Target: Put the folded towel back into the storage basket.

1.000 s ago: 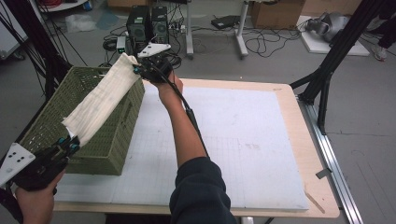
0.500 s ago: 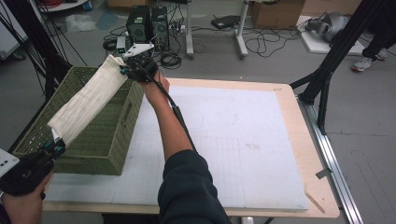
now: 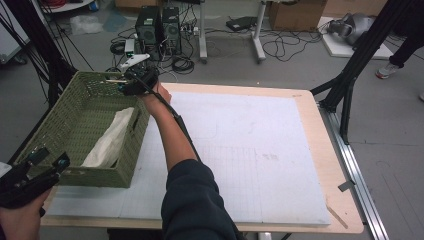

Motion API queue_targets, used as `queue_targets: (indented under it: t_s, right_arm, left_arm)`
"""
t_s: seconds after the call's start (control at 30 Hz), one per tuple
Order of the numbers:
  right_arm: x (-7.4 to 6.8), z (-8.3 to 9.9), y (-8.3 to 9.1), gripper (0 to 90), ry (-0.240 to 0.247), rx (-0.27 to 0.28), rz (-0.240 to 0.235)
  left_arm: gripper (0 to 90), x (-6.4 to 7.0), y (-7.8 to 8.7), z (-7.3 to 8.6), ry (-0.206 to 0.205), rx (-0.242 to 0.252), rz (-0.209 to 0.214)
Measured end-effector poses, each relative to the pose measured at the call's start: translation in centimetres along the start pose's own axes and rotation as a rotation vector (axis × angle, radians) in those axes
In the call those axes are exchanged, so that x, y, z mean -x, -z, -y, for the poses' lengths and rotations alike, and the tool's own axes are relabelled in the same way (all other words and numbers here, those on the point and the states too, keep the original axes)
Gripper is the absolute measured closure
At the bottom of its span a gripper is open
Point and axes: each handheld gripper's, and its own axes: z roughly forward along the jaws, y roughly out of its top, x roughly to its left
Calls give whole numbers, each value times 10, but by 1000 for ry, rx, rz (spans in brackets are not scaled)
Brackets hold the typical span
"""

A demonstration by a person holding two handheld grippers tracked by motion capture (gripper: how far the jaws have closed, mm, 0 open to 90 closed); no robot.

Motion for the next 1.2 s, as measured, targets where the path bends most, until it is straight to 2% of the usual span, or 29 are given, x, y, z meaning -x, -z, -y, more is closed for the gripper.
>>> queue_targets:
  t_s: [0.13, 0.4, 0.63, 0.9, 1.2]
  right_arm:
    - [7, -1, 9, 350, -9, 10, 16]
    - [15, 1, 33, 343, -9, 25, 14]
    - [22, 12, 63, 286, -30, 27, 2]
    - [35, 32, 101, 259, -44, 14, 7]
    - [50, 55, 152, 258, -58, 22, 53]
  left_arm:
    - [299, -1, 0, 0, 27, 10, 8]
    - [281, 3, -5, -2, 35, 4, 35]
    - [226, 10, -12, -4, 45, -6, 57]
    - [209, 25, -24, -7, 44, -13, 122]
    - [209, 50, -42, -10, 29, -25, 213]
